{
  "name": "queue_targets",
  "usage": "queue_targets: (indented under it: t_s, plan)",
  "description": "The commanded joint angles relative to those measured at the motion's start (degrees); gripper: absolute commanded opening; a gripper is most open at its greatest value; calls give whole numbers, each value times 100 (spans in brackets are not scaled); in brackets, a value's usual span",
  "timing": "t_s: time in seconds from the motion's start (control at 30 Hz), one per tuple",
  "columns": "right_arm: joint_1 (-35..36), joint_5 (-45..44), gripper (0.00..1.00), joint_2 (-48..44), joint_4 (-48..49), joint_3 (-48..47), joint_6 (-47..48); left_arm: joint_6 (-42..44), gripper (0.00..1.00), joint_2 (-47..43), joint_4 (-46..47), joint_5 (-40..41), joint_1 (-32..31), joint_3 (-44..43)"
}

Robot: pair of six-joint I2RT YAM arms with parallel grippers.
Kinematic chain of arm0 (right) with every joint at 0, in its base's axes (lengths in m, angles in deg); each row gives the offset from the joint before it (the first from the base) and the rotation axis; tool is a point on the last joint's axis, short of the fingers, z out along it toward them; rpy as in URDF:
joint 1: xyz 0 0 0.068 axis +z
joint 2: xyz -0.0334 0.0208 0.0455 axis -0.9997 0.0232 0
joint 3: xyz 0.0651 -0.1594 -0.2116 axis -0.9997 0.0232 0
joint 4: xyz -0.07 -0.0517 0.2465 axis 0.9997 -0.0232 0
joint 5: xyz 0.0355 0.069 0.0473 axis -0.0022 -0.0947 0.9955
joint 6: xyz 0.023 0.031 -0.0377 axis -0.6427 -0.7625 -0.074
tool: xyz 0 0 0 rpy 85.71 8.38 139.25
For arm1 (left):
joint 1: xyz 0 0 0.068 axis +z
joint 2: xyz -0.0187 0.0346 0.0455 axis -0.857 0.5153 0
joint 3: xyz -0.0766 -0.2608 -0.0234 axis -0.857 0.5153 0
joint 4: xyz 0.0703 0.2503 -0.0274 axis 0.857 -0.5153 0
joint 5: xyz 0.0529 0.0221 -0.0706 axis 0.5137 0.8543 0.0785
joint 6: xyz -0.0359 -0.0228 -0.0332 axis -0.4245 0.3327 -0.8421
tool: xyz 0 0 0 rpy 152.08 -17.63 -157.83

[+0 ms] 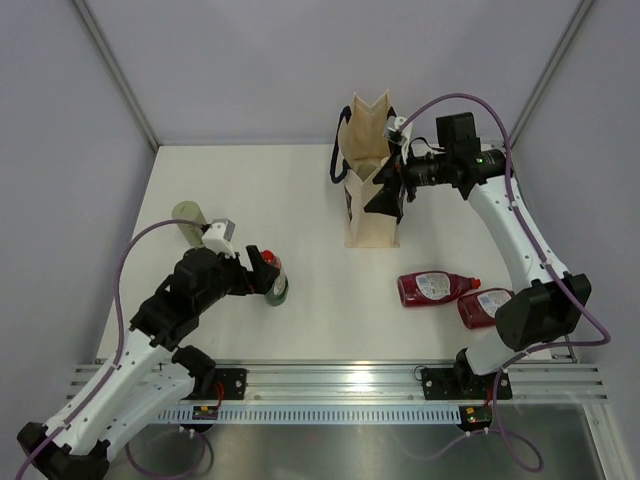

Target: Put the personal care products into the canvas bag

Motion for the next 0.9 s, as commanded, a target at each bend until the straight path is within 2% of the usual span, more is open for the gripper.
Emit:
queue_targets:
  t_s: [0.0,0.13,0.27,0.33,0.43,0.5,0.6,0.7,0.73,0.8,0.83,0.87]
  plan:
    - [-13,64,99,-605,-324,366,426,-282,99,217,288,602,-385,157]
    - [-13,29,100,-790,-281,666,304,-502,99,665,464,1428,-861,262]
    - [-13,90,99,-904,-70,991,57,-669,99,1016,1402,2349,-1230,649]
    - [-5,99,100,-922,-60,1053,-13,-888,99,1236,1458,2772,-1467,728]
    - [-13,143,100,-992,-192,1141,135,-1230,96,1491,1606,3825,-1819,860]
    - [-13,152,99,-1019,-262,1264,258,-1118,91,1588,2168,3951,-1959,991]
    - [-13,134,99,-1089,-350,1387,399,-1057,87,2044,2398,4268,-2013,922]
    - [-13,108,99,-1133,-412,1475,479,-986,68,2396,2424,4488,-2048,720]
    - [-13,108,100,-1159,-421,1501,487,-934,51,2449,2451,4514,-2048,711]
    - [-13,99,99,-1186,-395,1581,505,-811,36,2441,2574,4523,-2048,746]
    - [-13,90,100,-1203,-377,1650,496,-767,23,2389,2652,4532,-2048,789]
    - [-13,90,100,-1212,-333,1686,505,-731,17,2362,2688,4523,-2048,807]
